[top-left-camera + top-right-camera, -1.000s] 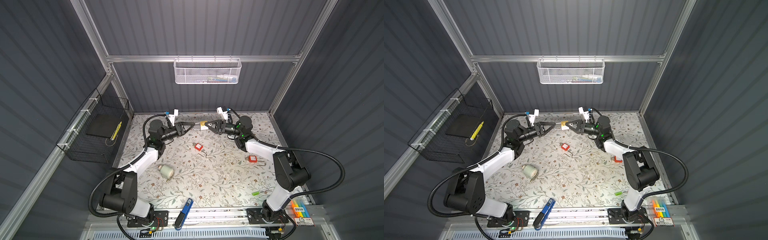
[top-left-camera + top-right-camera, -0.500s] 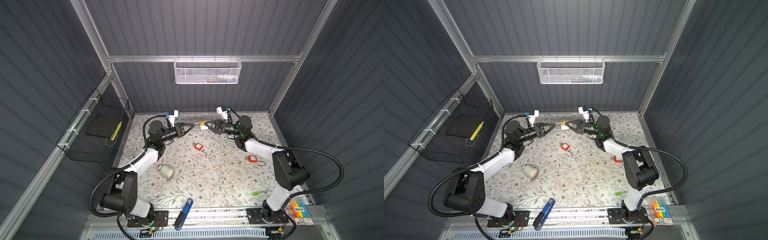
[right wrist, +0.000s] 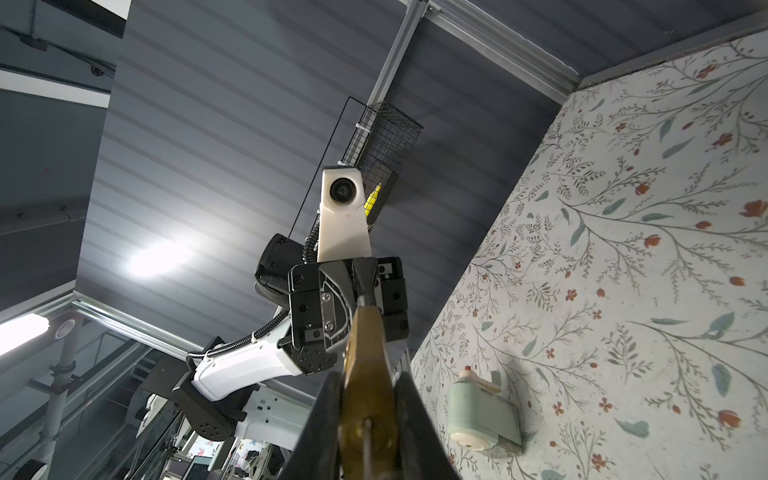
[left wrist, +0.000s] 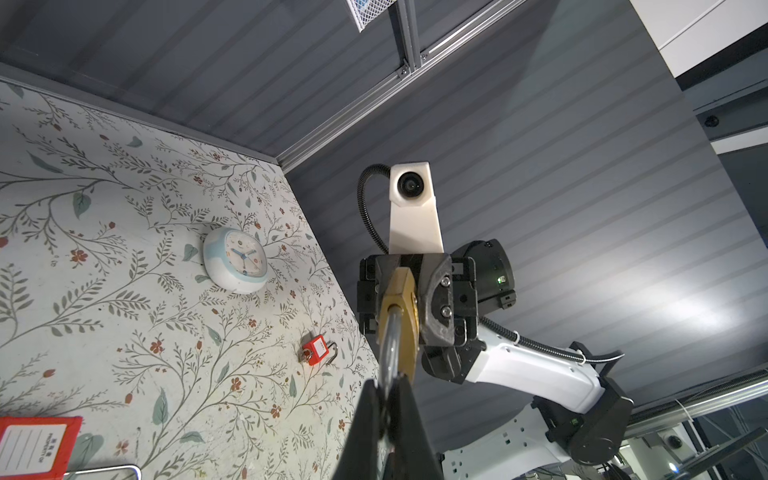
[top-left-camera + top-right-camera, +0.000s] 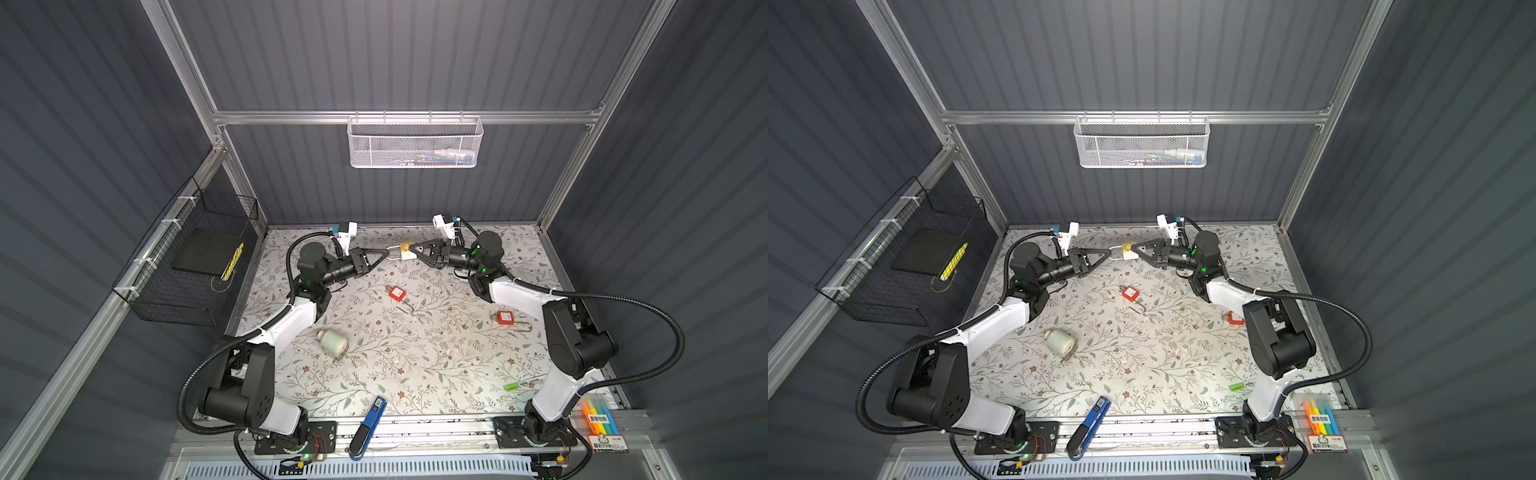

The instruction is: Lock with the key

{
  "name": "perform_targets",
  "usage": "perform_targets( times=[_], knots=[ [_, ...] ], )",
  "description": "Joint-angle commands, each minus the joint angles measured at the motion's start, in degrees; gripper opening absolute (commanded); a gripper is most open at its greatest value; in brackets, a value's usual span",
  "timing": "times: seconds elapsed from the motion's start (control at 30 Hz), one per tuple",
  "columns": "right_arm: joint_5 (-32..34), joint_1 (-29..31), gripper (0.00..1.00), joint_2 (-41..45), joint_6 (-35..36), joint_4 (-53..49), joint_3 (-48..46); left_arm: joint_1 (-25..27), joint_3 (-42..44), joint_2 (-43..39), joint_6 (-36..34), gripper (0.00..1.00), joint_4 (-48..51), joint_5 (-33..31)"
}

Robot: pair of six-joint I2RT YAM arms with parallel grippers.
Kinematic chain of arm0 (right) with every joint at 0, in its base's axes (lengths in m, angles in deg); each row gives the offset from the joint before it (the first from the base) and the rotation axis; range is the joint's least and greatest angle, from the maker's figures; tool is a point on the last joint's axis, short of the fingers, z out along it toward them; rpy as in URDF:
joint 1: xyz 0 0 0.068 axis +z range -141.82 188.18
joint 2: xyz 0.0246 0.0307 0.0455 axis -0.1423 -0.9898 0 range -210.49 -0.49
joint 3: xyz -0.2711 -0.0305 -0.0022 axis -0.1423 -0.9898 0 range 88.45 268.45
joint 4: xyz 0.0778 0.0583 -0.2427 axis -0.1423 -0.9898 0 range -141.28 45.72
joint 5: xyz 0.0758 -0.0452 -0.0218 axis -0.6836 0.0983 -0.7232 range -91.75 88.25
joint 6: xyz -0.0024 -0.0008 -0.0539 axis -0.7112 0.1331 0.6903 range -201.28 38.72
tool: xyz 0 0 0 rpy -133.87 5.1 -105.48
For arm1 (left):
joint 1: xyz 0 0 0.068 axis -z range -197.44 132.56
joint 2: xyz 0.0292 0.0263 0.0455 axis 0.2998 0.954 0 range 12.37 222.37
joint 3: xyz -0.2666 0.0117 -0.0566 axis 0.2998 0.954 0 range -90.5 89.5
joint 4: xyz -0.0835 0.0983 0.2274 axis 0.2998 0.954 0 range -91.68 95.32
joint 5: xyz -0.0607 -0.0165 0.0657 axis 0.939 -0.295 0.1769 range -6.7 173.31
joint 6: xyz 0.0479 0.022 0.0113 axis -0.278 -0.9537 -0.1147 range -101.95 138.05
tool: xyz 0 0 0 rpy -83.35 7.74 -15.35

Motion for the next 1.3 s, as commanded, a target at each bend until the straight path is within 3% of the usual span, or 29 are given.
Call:
perform_targets(
  times=[0.0,0.27,0.4,0.57,0.7,1.0,1.13,1.2,1.27],
  knots=[
    [-1.43,-0.22,0.00,0.07,-0.67,4.02,2.51,0.05,0.40,-1.41,-1.73,0.00,1.08,0.91],
    [-3.59,1.67,0.00,-1.05,-5.70,6.87,2.96,0.49,-2.27,-0.47,-8.78,0.00,5.66,3.85],
    [-1.44,2.89,0.00,-1.67,-6.06,10.92,1.67,2.00,-4.74,1.76,-9.65,0.00,5.66,5.21],
    [4.15,4.38,0.00,0.14,0.71,9.28,-1.36,2.84,-5.65,5.29,-2.92,0.00,-3.54,5.89],
    [4.40,5.21,0.00,-0.83,0.12,10.27,-0.71,3.72,-6.58,8.08,2.45,0.00,-11.12,7.26],
    [2.46,6.77,0.00,-1.09,0.78,9.42,0.84,7.63,-9.25,8.16,-6.31,0.00,-1.33,6.87],
    [1.79,6.90,0.00,0.14,0.72,9.94,-0.19,7.11,-11.65,5.50,-15.81,0.00,10.44,4.91],
    [1.41,7.31,0.00,1.02,2.70,10.32,-0.95,7.11,-12.63,5.86,-15.10,0.00,10.05,5.03],
    [1.23,8.02,0.00,2.00,6.03,9.34,-1.67,7.11,-12.89,7.78,-8.52,0.00,3.16,6.51]
  ],
)
